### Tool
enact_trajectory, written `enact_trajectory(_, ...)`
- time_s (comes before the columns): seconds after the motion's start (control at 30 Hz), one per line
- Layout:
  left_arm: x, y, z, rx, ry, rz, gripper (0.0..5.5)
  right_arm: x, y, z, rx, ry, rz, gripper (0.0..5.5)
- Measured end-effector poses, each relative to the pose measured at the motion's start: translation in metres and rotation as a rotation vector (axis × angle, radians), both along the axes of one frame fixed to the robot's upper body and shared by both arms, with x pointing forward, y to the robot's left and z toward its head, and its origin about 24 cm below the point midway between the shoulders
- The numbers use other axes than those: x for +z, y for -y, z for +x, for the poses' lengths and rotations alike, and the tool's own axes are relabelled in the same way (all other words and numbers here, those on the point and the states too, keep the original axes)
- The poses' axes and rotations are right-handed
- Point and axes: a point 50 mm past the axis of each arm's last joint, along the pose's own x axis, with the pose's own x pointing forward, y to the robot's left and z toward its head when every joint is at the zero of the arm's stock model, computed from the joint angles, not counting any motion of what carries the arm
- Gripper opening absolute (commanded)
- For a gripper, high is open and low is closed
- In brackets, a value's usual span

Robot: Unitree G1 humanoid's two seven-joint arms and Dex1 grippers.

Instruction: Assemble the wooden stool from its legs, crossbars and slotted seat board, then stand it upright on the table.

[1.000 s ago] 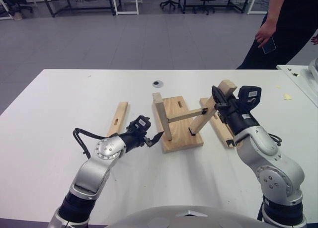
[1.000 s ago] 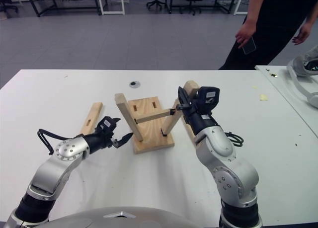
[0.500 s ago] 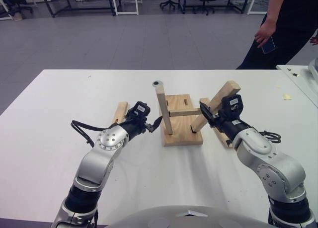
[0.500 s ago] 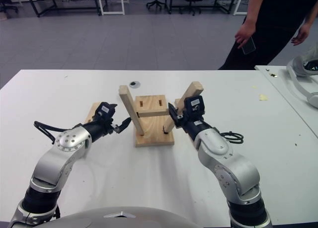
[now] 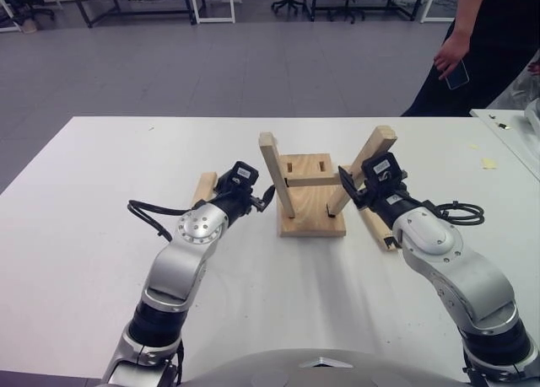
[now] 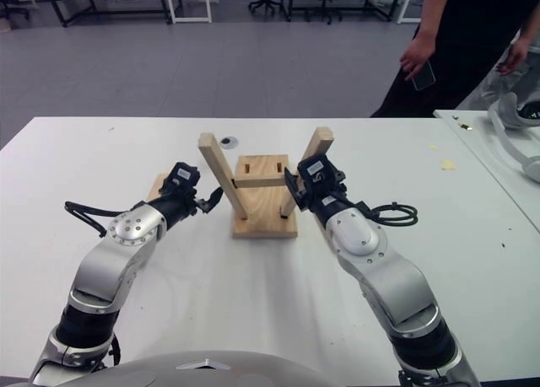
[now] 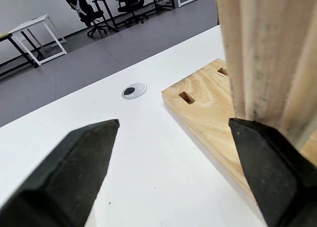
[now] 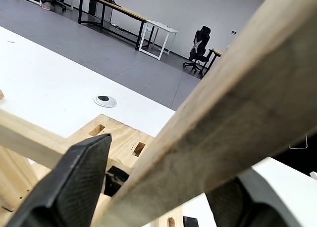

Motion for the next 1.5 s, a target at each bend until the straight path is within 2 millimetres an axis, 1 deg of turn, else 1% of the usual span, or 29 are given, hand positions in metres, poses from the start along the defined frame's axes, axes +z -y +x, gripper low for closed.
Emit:
enact_trajectory(0.13,0.002,0.001,0.001,-0.009,0.006,0.007,4.10,-0.005,0.004,0.002,-0.013,-0.035,0.045,3.00)
enact_trajectory(0.23,0.013,-0.002,-0.004,-0.051,0.049,0.031,4.10,-0.009,0.013,-0.001,0.013,-0.095,0.148,3.00)
enact_trajectory(0.33,0.024,-0.018,-0.004,-0.086,0.090,0.043,4.10,-0.014,0.026,-0.012,0.113,-0.181,0.263,3.00)
enact_trajectory(0.37,0.027,-0.023,-0.004,-0.081,0.106,0.047,4.10,-0.021,0.029,-0.017,0.140,-0.227,0.283,3.00)
enact_trajectory(0.4,0.028,-0.031,-0.003,-0.063,0.116,0.061,4.10,-0.021,0.035,-0.021,0.170,-0.239,0.299,3.00)
enact_trajectory(0.47,0.027,-0.043,-0.003,-0.032,0.106,0.074,4.10,-0.001,0.053,-0.023,0.228,-0.153,0.301,3.00)
enact_trajectory(0.53,0.026,-0.053,-0.002,-0.003,0.104,0.082,4.10,0.011,0.068,-0.030,0.273,-0.120,0.308,3.00)
enact_trajectory(0.6,0.034,-0.062,0.002,0.032,0.132,0.063,4.10,0.033,0.085,-0.030,0.283,-0.032,0.351,3.00)
enact_trajectory(0.63,0.044,-0.065,0.007,0.052,0.165,0.018,4.10,0.049,0.092,-0.029,0.294,0.044,0.393,3.00)
enact_trajectory(0.67,0.062,-0.066,0.013,0.055,0.227,-0.058,4.10,0.068,0.096,-0.027,0.329,0.124,0.445,3.00)
enact_trajectory(0.7,0.086,-0.063,0.019,0.041,0.310,-0.146,4.10,0.088,0.098,-0.026,0.374,0.203,0.487,3.00)
enact_trajectory(0.73,0.114,-0.057,0.023,0.002,0.397,-0.250,4.10,0.107,0.099,-0.022,0.413,0.280,0.548,3.00)
enact_trajectory(0.77,0.133,-0.051,0.024,-0.037,0.446,-0.326,4.10,0.120,0.100,-0.017,0.427,0.327,0.592,3.00)
enact_trajectory(0.8,0.155,-0.040,0.022,-0.105,0.500,-0.412,4.10,0.136,0.101,-0.008,0.416,0.380,0.628,3.00)
enact_trajectory(0.83,0.166,-0.026,0.020,-0.180,0.504,-0.480,4.10,0.144,0.097,0.004,0.401,0.383,0.650,3.00)
enact_trajectory(0.87,0.165,-0.017,0.019,-0.222,0.483,-0.497,4.10,0.141,0.090,0.011,0.392,0.360,0.629,3.00)
enact_trajectory(0.93,0.134,0.009,0.020,-0.278,0.333,-0.471,4.10,0.102,0.071,0.032,0.325,0.177,0.531,3.00)
enact_trajectory(0.97,0.110,0.021,0.020,-0.299,0.233,-0.445,4.10,0.073,0.064,0.038,0.288,0.050,0.484,3.00)
enact_trajectory(1.0,0.099,0.025,0.020,-0.300,0.229,-0.430,4.10,0.060,0.060,0.039,0.274,0.017,0.443,3.00)
enact_trajectory(1.03,0.092,0.024,0.022,-0.284,0.217,-0.417,4.10,0.055,0.058,0.038,0.266,0.005,0.402,3.00)
enact_trajectory(1.1,0.088,0.022,0.023,-0.270,0.222,-0.431,4.10,0.053,0.056,0.036,0.272,0.006,0.391,3.00)
enact_trajectory(1.2,0.093,0.017,0.026,-0.254,0.233,-0.458,4.10,0.056,0.054,0.035,0.299,0.021,0.469,3.00)
enact_trajectory(1.27,0.099,0.014,0.027,-0.243,0.249,-0.468,4.10,0.063,0.051,0.037,0.319,0.023,0.551,3.00)
enact_trajectory(1.33,0.113,0.014,0.025,-0.265,0.288,-0.507,4.10,0.093,0.051,0.040,0.361,0.116,0.642,3.00)
enact_trajectory(1.37,0.131,0.013,0.021,-0.285,0.358,-0.527,4.10,0.116,0.057,0.042,0.368,0.198,0.668,3.00)
enact_trajectory(1.4,0.143,0.011,0.017,-0.299,0.408,-0.544,4.10,0.123,0.062,0.044,0.351,0.225,0.659,3.00)
enact_trajectory(1.43,0.151,0.008,0.015,-0.299,0.450,-0.553,4.10,0.120,0.067,0.049,0.313,0.218,0.625,3.00)
enact_trajectory(1.47,0.156,0.003,0.014,-0.288,0.478,-0.555,4.10,0.112,0.072,0.056,0.252,0.193,0.527,3.00)
enact_trajectory(1.5,0.160,-0.003,0.014,-0.271,0.502,-0.553,4.10,0.095,0.074,0.063,0.200,0.131,0.391,3.00)
